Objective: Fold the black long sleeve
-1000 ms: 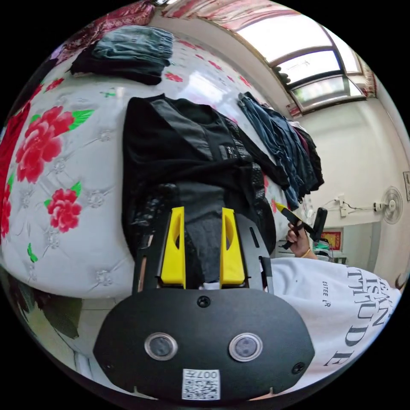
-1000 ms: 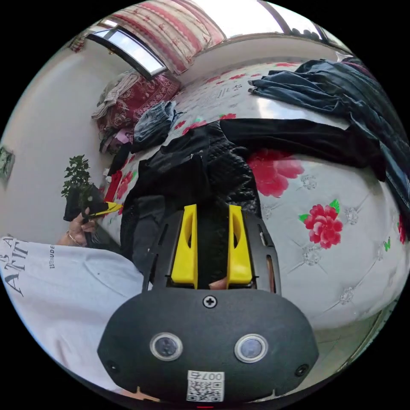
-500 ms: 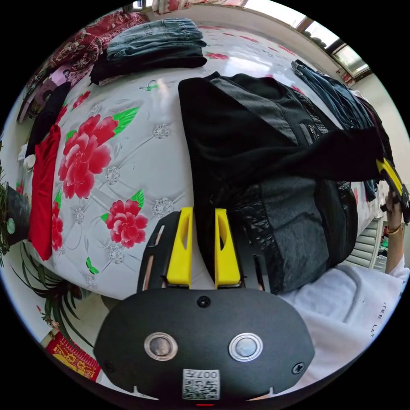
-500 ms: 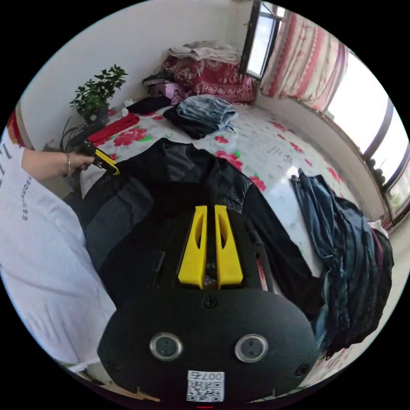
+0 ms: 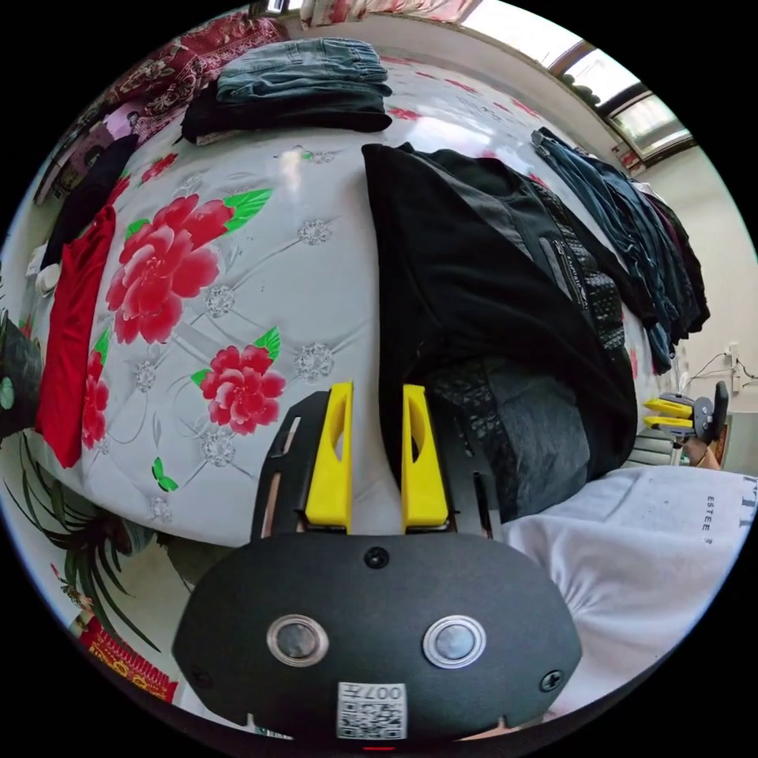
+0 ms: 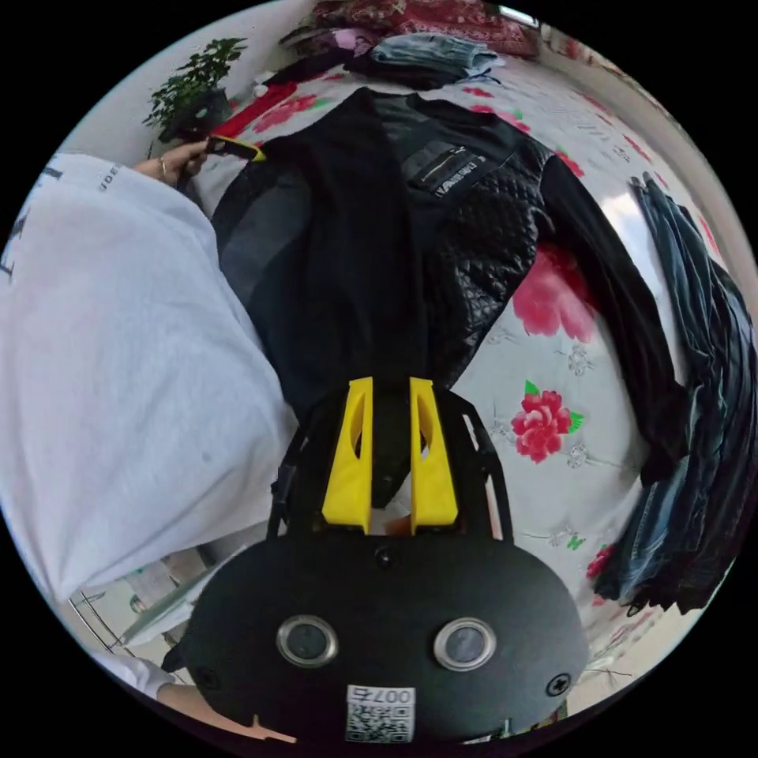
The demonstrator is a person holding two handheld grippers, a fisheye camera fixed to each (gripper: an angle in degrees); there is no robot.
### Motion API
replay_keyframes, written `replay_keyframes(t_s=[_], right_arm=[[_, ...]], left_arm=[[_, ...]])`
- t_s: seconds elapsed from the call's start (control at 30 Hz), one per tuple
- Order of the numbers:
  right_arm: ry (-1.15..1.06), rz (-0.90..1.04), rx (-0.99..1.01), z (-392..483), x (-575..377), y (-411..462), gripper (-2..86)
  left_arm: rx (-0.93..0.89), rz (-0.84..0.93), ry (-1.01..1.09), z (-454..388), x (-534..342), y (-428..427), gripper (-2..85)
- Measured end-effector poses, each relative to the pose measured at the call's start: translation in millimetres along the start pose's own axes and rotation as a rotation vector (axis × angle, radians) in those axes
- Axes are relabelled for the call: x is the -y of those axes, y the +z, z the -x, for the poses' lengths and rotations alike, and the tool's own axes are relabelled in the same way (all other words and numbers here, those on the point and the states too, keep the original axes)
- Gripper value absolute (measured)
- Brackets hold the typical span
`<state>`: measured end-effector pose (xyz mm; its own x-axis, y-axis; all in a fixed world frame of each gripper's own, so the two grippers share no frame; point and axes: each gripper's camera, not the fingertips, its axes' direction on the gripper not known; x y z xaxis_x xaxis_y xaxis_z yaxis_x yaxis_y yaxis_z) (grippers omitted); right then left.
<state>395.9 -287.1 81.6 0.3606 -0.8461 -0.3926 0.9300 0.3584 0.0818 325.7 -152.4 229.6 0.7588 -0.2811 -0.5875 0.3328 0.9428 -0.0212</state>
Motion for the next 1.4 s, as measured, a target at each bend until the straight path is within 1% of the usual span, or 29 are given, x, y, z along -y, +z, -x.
replay_keyframes(t_s=[0.07, 0.13, 0.17, 0.27, 0.3, 0.33, 0.37, 0.4, 0.43, 0.5, 0.57, 0.63, 0.67, 0.73, 0.77, 0.83, 0.87, 0.93, 0.97, 1.03, 1.13, 1.2, 1.27, 1.37, 1.4], right_arm=[[0.049, -0.082, 0.023, -8.6, -0.4, -15.1, 5.9], [0.107, -0.164, 0.009, -19.7, 3.7, -19.3, 6.6], [0.123, -0.174, 0.012, -22.8, 6.5, -16.9, 6.8], [0.154, -0.12, 0.052, -33.6, 28.1, 14.4, 7.9], [0.145, -0.039, 0.054, -35.1, 36.5, 36.2, 8.3], [0.133, -0.006, 0.021, -34.9, 39.6, 47.4, 8.5], [0.112, -0.044, -0.01, -33.0, 36.8, 43.1, 8.4], [0.109, -0.022, -0.058, -35.8, 35.8, 41.8, 8.4], [0.114, 0.013, -0.03, -43.0, 34.2, 40.9, 8.4], [0.173, -0.001, 0.055, -59.0, 25.8, 33.8, 8.4], [0.241, -0.075, 0.115, -75.7, 12.0, 21.5, 8.5], [0.402, -0.251, 0.128, -106.4, -14.6, -3.2, 8.7], [0.456, -0.301, 0.135, -117.1, -22.9, -9.4, 8.7], [0.687, -0.501, 0.19, -164.3, -61.7, -26.7, 8.9], [0.749, -0.554, 0.214, -177.1, -73.2, -29.1, 8.9], [1.003, -0.769, 0.295, -226.0, -123.2, -29.9, 9.1], [1.062, -0.813, 0.313, -236.8, -135.4, -28.1, 9.1], [1.293, -0.955, 0.341, -271.0, -179.5, -17.0, 9.1], [1.337, -0.99, 0.349, -277.1, -188.8, -13.7, 9.0], [1.493, -1.107, 0.378, -296.2, -217.9, 1.0, 8.4], [1.561, -1.17, 0.434, -318.6, -228.9, 18.7, 6.0], [1.555, -1.164, 0.455, -330.4, -221.7, 20.6, 3.4], [1.523, -1.151, 0.425, -337.5, -205.0, 8.2, 1.3], [1.26, -1.157, 0.366, -339.6, -147.9, -39.7, 0.1], [1.101, -1.167, 0.368, -331.6, -117.2, -65.0, -0.1]], left_arm=[[-0.027, -0.058, -0.007, 2.9, -8.3, -18.6, 8.9], [-0.064, -0.142, 0.03, -3.5, -8.1, -40.5, 9.0], [-0.07, -0.153, 0.042, -6.7, -5.2, -43.4, 9.2], [-0.052, -0.147, 0.111, -29.9, 20.7, -38.0, 10.9], [-0.023, -0.13, 0.127, -37.4, 32.2, -27.5, 11.0], [0.033, -0.081, 0.124, -40.4, 42.6, -11.4, 11.4], [0.078, -0.042, 0.118, -40.2, 46.7, -1.3, 11.6], [0.127, 0.028, 0.117, -36.3, 50.0, 17.0, 11.6], [0.078, -0.047, 0.081, -25.2, 46.6, 11.9, 11.3], [0.008, -0.045, 0.002, -8.5, 46.6, 11.0, 11.1], [0.011, -0.04, -0.033, -3.8, 44.1, 7.4, 11.7], [0.019, -0.083, -0.046, -2.3, 31.0, -3.7, 10.8], [0.025, -0.095, -0.056, -1.3, 26.4, -6.9, 10.5], [0.051, -0.112, -0.123, 6.1, 7.1, -16.8, 9.4], [0.05, -0.116, -0.143, 8.3, 1.7, -19.0, 9.1], [0.025, -0.141, -0.216, 16.9, -21.4, -27.1, 8.2], [0.018, -0.149, -0.238, 19.0, -27.4, -28.8, 7.9], [-0.001, -0.178, -0.325, 25.9, -51.9, -34.4, 7.8], [-0.005, -0.181, -0.346, 27.1, -57.7, -35.0, 7.8], [-0.024, -0.172, -0.433, 31.2, -79.3, -33.7, 7.8], [-0.049, -0.172, -0.54, 33.1, -104.8, -31.1, 7.9], [-0.06, -0.179, -0.589, 31.3, -118.6, -29.9, 8.0], [-0.068, -0.185, -0.628, 28.1, -131.2, -28.9, 8.1], [-0.081, -0.196, -0.675, 22.2, -150.1, -26.4, 8.1], [-0.084, -0.198, -0.692, 20.6, -156.8, -24.8, 8.1]])
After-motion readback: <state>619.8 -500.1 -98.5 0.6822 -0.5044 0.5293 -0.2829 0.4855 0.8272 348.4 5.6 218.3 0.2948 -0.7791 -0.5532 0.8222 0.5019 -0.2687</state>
